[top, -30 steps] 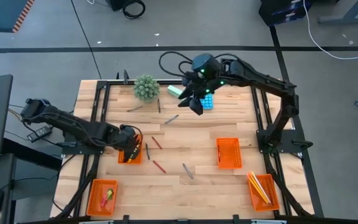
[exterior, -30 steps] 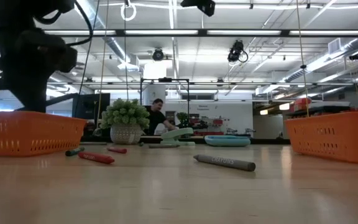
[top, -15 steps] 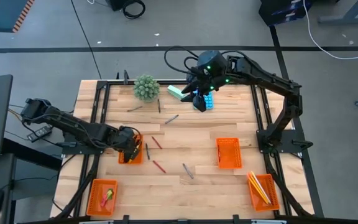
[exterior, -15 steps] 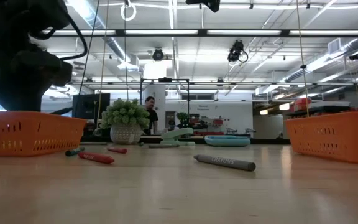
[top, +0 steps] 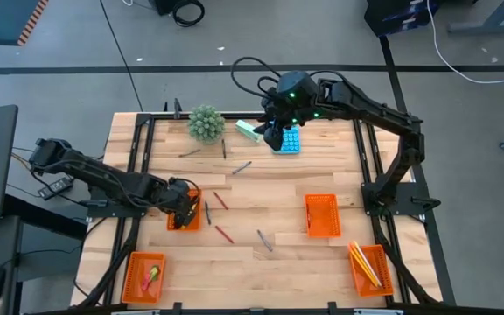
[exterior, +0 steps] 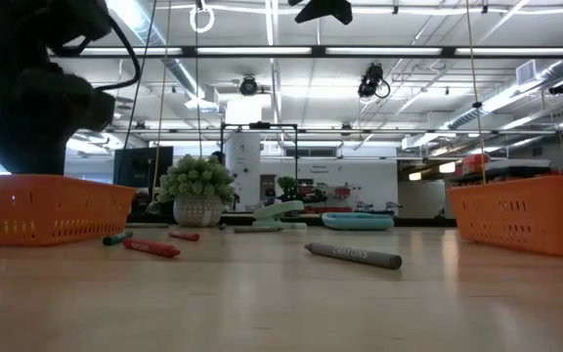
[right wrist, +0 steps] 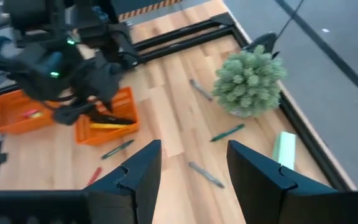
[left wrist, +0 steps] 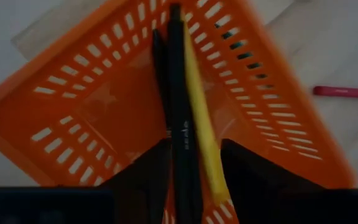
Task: Sort crayons/erasers/pens/pencils in bins
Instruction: Put the middle gray crayon into the top right orange basket
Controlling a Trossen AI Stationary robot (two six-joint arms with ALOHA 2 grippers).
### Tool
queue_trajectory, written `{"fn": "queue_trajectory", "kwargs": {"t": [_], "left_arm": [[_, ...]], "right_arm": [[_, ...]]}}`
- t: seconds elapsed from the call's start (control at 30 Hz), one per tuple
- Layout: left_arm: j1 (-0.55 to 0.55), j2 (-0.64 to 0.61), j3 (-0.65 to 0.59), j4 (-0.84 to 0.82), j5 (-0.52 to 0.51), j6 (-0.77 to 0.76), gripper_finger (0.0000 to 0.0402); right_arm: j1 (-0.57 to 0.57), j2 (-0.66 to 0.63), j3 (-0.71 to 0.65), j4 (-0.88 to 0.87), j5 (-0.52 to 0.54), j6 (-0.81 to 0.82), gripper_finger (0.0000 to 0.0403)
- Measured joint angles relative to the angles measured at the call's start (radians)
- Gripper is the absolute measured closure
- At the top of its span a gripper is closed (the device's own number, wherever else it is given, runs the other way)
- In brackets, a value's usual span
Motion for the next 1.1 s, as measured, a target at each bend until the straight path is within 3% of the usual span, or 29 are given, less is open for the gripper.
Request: {"fn": "queue_trajectory", "kwargs": {"t": [0.2,0.37,0.6,0.83,1.1], "left_arm": [[0.000,-0.006,0.133,-0.103,-0.058,0.106,0.0245],[0.000,-0.006,0.318,-0.274,-0.203,0.232,0.0259],[0.038,-0.055,0.644,-0.508,-0.392,0.356,0.0275],[0.040,-0.234,0.844,-0.506,-0.471,0.552,0.0284],[0.040,-0.423,0.863,-0.422,-0.466,0.668,0.0283]], "right_arm": [[0.030,0.046,-0.003,0.075,0.089,-0.150,0.0215],[0.067,0.121,-0.003,0.184,0.121,-0.322,0.0215],[0.060,0.259,-0.003,0.235,0.126,-0.206,0.0215],[0.010,0.383,-0.003,0.264,0.124,-0.169,0.0215],[0.021,0.499,-0.003,0.235,0.052,-0.285,0.0215]]}}
